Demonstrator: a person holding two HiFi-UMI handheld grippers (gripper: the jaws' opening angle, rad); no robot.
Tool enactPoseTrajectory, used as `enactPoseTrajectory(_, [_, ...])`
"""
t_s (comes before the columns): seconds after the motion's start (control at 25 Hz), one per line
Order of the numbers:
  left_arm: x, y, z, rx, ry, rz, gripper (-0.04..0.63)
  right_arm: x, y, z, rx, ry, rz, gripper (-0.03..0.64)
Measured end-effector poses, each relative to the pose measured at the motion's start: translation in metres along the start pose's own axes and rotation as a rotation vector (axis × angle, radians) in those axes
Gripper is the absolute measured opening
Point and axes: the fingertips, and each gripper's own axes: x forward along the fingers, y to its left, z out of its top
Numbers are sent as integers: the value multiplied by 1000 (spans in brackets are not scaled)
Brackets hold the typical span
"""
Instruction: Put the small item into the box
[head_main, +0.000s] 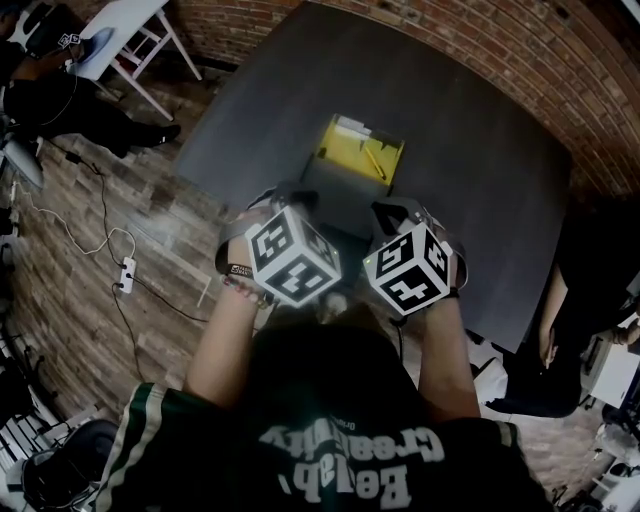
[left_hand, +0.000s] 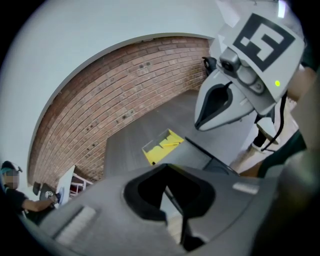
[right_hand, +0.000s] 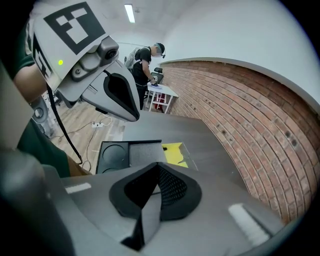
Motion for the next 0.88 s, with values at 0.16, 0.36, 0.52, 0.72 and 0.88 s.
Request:
enactPoseTrajectory(0.16, [-4,-16,2,-6,9,8,3,-9,6,-8,5,-19,8,6])
enactPoseTrajectory(0.36, [-9,-34,5,-12,15,16,3,-21,15,-19,8,-27,38,6])
enactPoseTrajectory(0.52, [-10,-47,7,-16,10,18,3,-25,19,-30,10,-36,40,6])
enactPoseTrajectory(0.72, [-11,-58,3,-11,9,16,3,-29,26,-34,14,-54,39,6])
enactPoseTrajectory(0.88, [-21,-59,7,-6,-9,32,3,-36,32,-31,0,-65,47,6])
